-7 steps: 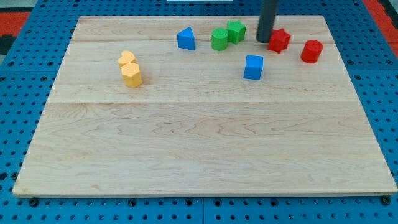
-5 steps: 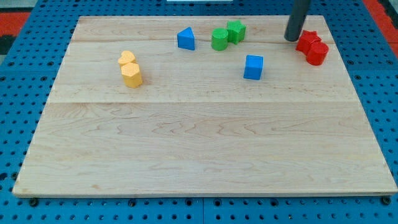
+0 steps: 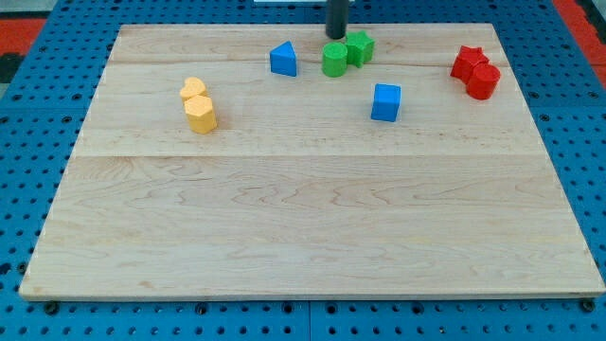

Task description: Push the blue cube right side of the blue triangle

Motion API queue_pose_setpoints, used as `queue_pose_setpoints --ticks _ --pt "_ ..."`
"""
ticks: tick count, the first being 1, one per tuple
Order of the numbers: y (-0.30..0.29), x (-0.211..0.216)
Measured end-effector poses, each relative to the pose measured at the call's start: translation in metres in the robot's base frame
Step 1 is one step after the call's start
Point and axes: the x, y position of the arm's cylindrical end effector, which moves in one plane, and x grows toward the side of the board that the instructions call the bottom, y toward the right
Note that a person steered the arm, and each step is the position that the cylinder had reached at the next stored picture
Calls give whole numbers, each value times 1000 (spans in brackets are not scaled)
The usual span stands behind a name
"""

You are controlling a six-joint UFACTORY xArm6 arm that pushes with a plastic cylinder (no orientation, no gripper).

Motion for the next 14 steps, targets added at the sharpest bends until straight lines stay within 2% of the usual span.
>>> queue_pose_setpoints --ticks 1,2,3,4,5,6,7,8,9,10,11,13,14 --pt "-38 28" --pt "-41 86" --pt "25 128" --pt "13 177" --pt "111 218" --pt "161 183" --pt "96 153" --pt "9 147" --pt "-5 151" --pt "36 174" --pt "31 133" --pt "-61 74" --pt "-54 86"
